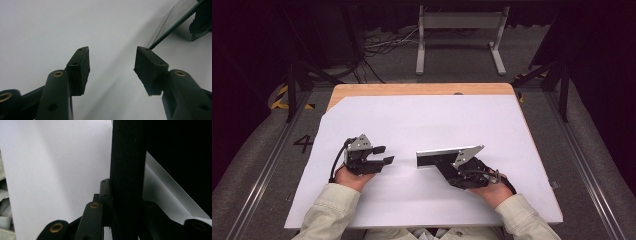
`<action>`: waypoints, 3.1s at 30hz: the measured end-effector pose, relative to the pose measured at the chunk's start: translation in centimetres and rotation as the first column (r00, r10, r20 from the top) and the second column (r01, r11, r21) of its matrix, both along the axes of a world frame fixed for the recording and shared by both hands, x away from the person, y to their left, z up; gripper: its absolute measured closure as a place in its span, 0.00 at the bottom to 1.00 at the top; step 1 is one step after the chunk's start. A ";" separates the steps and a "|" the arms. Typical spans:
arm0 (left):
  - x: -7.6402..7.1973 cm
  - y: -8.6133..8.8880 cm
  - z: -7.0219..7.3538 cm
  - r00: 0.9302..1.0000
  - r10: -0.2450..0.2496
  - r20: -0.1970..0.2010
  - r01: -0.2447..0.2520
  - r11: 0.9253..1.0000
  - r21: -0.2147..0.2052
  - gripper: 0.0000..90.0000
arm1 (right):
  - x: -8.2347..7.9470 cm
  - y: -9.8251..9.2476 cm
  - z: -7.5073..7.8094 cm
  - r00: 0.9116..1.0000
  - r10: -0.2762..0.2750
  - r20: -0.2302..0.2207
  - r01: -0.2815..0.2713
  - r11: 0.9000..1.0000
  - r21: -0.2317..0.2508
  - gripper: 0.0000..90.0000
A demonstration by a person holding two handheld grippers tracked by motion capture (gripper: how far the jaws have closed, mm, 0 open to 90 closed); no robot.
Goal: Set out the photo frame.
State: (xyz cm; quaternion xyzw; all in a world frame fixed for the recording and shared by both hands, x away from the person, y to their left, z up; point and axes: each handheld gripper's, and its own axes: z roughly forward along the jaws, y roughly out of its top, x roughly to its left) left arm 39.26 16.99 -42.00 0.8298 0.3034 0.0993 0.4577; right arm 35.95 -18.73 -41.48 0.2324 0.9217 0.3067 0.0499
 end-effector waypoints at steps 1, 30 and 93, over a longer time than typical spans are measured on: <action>0.0 0.0 0.0 1.000 -0.001 0.004 0.001 1.000 0.002 0.52 | 0.0 0.0 0.0 1.000 -0.002 0.001 0.002 1.000 -0.002 0.88; 0.1 -2.5 -0.1 0.996 -0.086 -0.005 0.086 0.996 0.015 0.58 | -1.5 -1.6 2.3 0.996 -0.049 0.068 0.046 0.998 0.051 0.67; -0.3 -9.0 -2.0 0.955 -0.284 -0.086 0.294 0.946 0.138 1.00 | -3.9 -8.0 7.0 0.957 -0.231 0.177 0.197 0.962 0.190 0.65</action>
